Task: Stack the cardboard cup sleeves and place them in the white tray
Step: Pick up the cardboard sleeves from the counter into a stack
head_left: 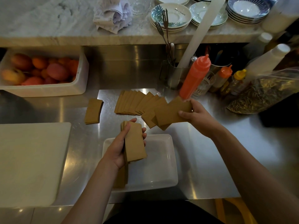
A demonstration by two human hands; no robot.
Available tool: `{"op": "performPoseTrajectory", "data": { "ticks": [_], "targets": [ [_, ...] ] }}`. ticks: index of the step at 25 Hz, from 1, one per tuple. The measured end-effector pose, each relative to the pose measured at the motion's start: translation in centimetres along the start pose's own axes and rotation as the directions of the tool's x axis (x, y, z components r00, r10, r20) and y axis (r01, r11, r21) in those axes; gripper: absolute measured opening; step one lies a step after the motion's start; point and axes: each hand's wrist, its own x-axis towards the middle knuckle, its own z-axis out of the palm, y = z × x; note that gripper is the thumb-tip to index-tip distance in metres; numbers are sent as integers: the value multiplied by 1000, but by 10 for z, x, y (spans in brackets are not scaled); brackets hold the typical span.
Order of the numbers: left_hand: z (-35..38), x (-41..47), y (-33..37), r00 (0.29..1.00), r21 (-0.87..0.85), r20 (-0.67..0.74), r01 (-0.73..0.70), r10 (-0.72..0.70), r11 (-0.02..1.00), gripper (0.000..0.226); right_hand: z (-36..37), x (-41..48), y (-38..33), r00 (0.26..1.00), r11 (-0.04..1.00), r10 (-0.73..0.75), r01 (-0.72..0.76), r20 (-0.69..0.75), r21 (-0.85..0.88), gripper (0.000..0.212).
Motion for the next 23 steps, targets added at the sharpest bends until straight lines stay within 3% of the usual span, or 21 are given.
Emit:
{"op": "performPoseTrajectory", "data": {
  "ticks": [5, 7, 11, 15, 18, 23],
  "targets": [
    [3, 7, 3, 1000, 101, -11, 8, -7, 995, 57, 12, -25, -30, 962, 1000, 16, -21, 273, 14, 38],
    [5, 7, 2, 999, 197, 24, 19, -24, 980, 57, 24, -28, -33, 941, 991, 34, 11, 337, -133, 43],
    [10, 1, -1, 983, 238, 45, 163, -178, 957, 75, 50, -28, -33, 926, 921, 6, 141, 376, -363, 49],
    [9, -1, -6, 962, 281, 95, 223, -258, 934, 73, 73, -26, -23, 903, 705, -121, 370, 412, -605, 66],
    [6, 2, -5, 960, 285, 90, 232, -267, 930, 71, 85, -26, -13, 890, 600, -218, 446, 402, -663, 74],
    [0, 7, -1, 958, 191, 109, 241, -265, 952, 77, 87, -24, -3, 898, 658, -323, 441, 300, -611, 65]
  ]
}}
